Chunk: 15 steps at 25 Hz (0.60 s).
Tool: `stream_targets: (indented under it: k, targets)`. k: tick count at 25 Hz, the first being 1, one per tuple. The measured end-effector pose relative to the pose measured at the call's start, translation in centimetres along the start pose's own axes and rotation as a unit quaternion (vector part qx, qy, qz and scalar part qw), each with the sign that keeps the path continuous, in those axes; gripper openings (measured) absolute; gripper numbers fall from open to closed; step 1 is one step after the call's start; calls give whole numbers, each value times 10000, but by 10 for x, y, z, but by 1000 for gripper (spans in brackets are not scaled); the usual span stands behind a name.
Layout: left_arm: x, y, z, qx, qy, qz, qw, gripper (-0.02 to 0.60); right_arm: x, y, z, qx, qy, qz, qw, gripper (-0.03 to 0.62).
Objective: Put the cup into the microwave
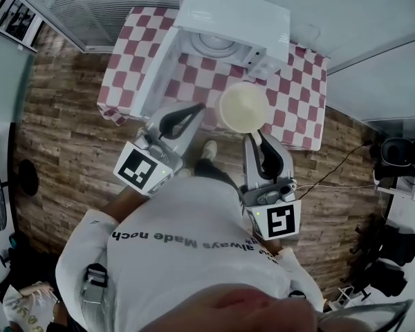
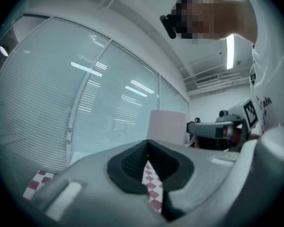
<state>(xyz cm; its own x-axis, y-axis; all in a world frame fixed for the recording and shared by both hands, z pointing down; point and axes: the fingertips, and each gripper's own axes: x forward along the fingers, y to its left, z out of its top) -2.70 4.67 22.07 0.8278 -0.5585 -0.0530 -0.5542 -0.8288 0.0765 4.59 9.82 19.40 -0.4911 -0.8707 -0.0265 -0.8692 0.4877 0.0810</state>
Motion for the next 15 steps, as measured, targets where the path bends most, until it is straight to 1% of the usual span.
stream_targets:
  k: [3, 8, 11, 15]
  targets:
    - [32, 11, 2, 49, -52, 55, 10000, 3, 14, -32, 0, 5, -47, 36, 10000, 40]
    - [79, 27, 4, 96, -27, 161, 9998, 3, 34, -80, -4, -17, -53, 135, 9999, 40]
    - [104, 35, 3, 27, 0, 235, 9997, 3, 45, -107, -4, 84, -125, 97, 9998, 40]
    - [135, 43, -1, 26, 5, 312, 9995, 3, 56, -137, -11, 100, -103, 180, 9997, 40]
